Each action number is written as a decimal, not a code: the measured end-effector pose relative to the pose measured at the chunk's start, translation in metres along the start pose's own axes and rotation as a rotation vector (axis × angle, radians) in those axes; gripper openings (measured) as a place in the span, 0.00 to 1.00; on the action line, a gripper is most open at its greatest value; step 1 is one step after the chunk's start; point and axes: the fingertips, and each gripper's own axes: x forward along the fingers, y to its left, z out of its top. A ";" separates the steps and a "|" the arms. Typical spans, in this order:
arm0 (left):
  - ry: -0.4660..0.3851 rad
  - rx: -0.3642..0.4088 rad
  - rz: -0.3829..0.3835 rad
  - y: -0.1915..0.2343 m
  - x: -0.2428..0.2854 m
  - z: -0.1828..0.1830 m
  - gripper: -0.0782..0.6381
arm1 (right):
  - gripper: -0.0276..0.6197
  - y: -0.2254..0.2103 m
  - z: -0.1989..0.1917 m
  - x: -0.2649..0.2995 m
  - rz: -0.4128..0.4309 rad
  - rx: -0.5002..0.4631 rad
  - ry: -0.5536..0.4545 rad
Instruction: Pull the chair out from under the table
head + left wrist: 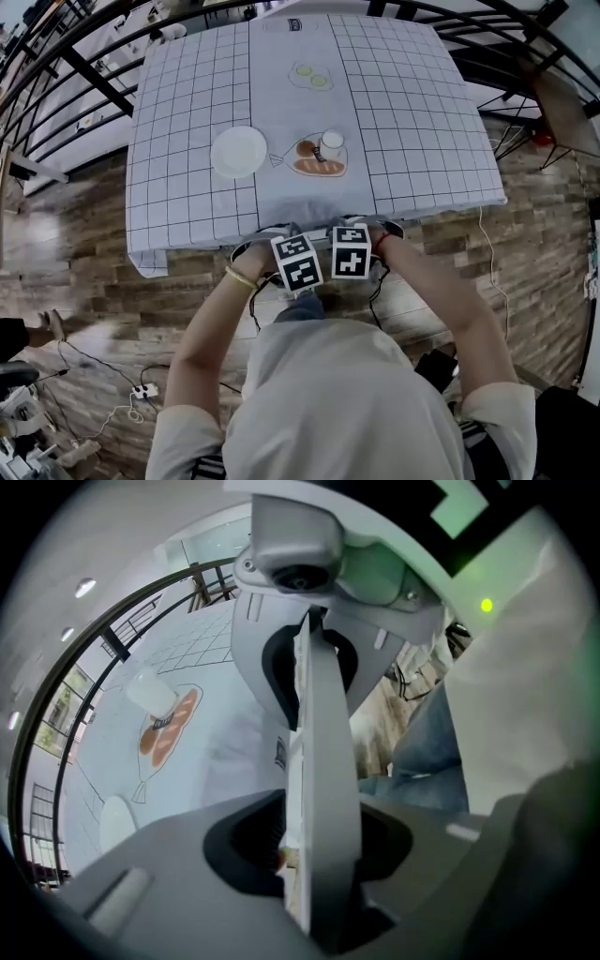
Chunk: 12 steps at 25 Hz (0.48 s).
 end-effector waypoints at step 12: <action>0.019 0.002 -0.047 -0.007 0.008 -0.001 0.22 | 0.16 0.004 -0.001 0.001 0.012 -0.038 0.000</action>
